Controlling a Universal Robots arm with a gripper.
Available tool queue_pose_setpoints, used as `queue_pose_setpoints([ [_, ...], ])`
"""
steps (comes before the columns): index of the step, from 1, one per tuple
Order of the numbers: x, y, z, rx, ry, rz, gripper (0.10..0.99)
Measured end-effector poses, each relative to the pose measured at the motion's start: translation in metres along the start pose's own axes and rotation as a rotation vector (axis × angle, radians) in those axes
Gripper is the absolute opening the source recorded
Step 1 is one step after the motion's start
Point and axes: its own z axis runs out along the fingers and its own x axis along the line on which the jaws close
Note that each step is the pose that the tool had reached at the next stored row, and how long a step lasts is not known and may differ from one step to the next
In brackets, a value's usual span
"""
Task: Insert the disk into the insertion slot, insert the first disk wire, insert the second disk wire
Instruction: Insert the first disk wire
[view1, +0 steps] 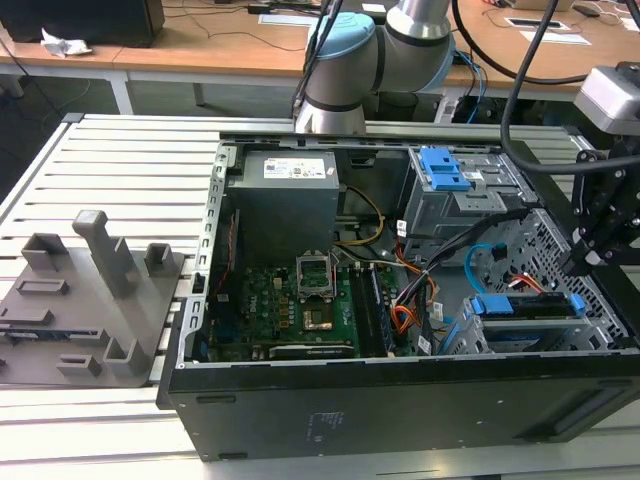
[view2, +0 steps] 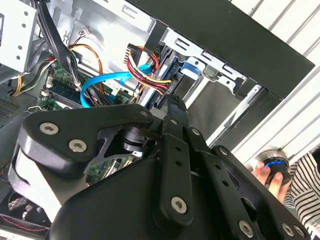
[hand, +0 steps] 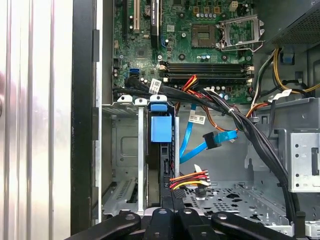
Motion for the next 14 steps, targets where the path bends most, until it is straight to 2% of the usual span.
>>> queue_pose_setpoints([
  [4, 0.0000, 0.0002, -0.0001, 0.000, 0.0001, 0.000, 0.106],
  [7, 0.0000, 0.0071, 0.0003, 0.000, 0.0000, 0.000, 0.106],
  [9, 0.0001, 0.0234, 0.0010, 0.000, 0.0001, 0.000, 0.106],
  [14, 0.0002, 0.0355, 0.0040, 0.000, -0.0001, 0.000, 0.106],
])
